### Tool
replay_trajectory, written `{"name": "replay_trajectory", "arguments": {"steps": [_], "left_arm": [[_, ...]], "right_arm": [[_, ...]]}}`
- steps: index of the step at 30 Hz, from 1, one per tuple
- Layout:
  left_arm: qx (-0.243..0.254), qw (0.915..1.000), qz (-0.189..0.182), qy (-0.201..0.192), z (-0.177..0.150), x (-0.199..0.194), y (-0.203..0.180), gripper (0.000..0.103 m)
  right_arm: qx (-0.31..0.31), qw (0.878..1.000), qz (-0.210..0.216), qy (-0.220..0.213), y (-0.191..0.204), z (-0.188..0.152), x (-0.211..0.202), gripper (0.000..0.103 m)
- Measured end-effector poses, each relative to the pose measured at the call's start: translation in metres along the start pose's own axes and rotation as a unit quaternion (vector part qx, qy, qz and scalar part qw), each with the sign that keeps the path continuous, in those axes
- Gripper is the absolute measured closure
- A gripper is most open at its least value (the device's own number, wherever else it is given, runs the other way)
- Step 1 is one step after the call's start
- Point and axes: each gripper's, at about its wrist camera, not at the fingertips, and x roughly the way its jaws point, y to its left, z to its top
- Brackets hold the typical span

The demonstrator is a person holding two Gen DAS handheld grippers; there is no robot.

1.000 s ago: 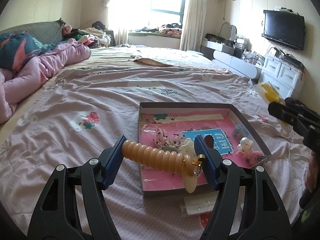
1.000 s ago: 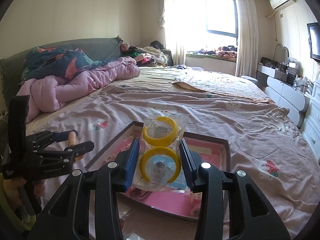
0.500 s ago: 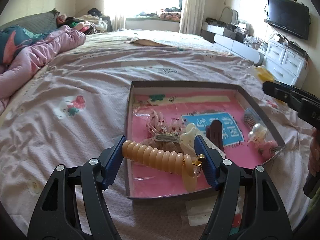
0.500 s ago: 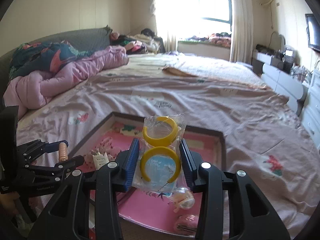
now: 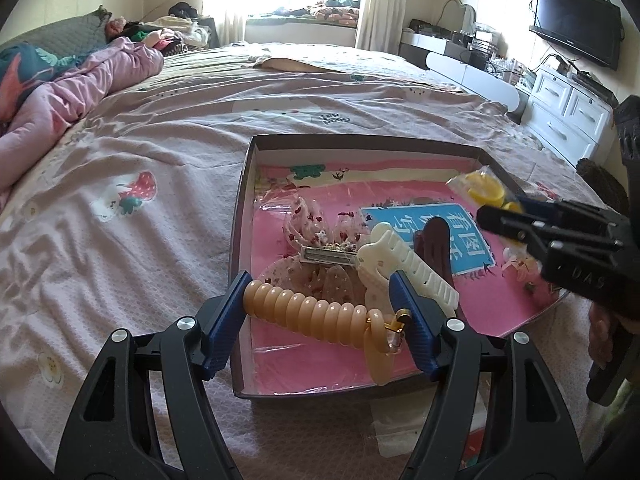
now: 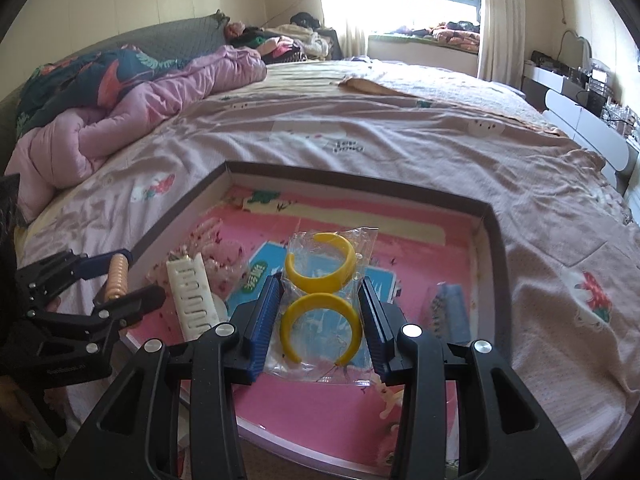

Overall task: Organize jewelry
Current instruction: 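Lower both held items into the tray and open both tools, then lift both open tools up and away from the tray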

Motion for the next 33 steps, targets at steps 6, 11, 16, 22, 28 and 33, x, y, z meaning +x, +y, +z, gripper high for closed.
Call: {"name": "replay_trajectory", "arguments": {"steps": [6,11,16,22,28,33], "left_arm": [[-0.006,1.0,-0.003,-0.001,0.001,-0.002,0.0,0.038],[-0.011,0.9999,-0.004,-0.005,0.002,-0.007,0.002,0.036],[-0.012,0.9998,-0.006,-0.013,0.004,-0.015,0.004,0.036],[-0.019,0.9993,-0.013,-0.029,0.007,-0.03,0.006,0.035],[-0.03,0.9979,-0.022,-0.053,0.011,-0.053,0.011,0.022],[-0.032,0.9967,-0.02,-0.072,0.01,-0.072,0.012,0.012]], "right_arm": [[-0.007,1.0,0.0,0.013,0.005,-0.005,0.005,0.064],[-0.007,1.0,0.001,0.019,0.007,-0.008,0.006,0.062],[-0.006,1.0,0.0,0.016,0.008,-0.011,0.001,0.059],[-0.003,1.0,-0.006,-0.011,0.007,-0.012,-0.02,0.049],[0.006,0.998,-0.016,-0.067,0.009,-0.014,-0.06,0.027],[0.008,0.993,-0.018,-0.112,0.013,-0.015,-0.095,0.016]]}}
